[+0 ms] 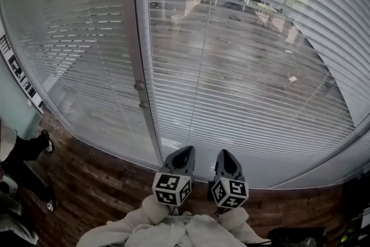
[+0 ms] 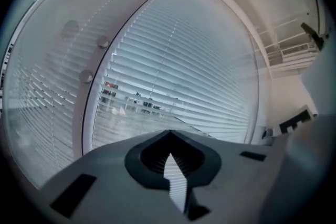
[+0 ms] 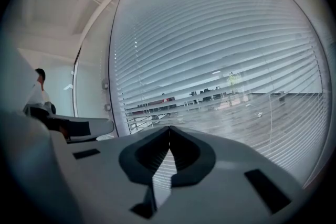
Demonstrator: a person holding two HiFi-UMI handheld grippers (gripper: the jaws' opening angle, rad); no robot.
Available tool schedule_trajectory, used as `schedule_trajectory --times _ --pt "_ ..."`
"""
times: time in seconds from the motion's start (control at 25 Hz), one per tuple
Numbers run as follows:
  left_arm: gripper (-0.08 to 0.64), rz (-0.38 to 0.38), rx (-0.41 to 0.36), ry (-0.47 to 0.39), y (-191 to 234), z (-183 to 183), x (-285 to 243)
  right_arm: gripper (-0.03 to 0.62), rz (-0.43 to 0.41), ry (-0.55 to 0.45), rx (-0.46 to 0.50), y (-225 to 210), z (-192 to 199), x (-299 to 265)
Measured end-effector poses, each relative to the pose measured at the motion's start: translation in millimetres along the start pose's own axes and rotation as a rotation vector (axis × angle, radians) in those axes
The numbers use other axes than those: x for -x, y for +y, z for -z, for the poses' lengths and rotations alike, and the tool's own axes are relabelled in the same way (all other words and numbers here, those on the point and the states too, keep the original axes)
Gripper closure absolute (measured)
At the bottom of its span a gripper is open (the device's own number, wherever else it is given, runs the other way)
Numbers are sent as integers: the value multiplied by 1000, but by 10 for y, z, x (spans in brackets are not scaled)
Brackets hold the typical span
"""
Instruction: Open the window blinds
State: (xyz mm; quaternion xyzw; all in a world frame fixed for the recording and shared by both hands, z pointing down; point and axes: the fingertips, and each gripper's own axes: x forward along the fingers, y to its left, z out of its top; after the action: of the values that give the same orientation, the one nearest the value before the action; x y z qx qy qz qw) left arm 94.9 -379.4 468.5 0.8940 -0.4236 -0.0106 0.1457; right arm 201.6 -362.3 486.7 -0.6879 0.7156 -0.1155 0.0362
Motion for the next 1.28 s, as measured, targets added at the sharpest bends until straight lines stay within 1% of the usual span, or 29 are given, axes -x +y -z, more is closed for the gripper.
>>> schedule_trajectory --times 0.08,0.2,0.56,1.28 --pt "557 5 -23 -12 -56 -104 -27 578 1 -10 5 -15 -95 9" --pt "557 3 -31 -19 -58 -196 -67 579 -2 -15 7 -15 -157 2" --pt "557 -8 -23 -11 -27 -121 -122 580 -25 9 34 -5 -54 -45" --pt "558 3 -5 3 -68 -118 -194 579 -21 9 46 -66 -138 -69"
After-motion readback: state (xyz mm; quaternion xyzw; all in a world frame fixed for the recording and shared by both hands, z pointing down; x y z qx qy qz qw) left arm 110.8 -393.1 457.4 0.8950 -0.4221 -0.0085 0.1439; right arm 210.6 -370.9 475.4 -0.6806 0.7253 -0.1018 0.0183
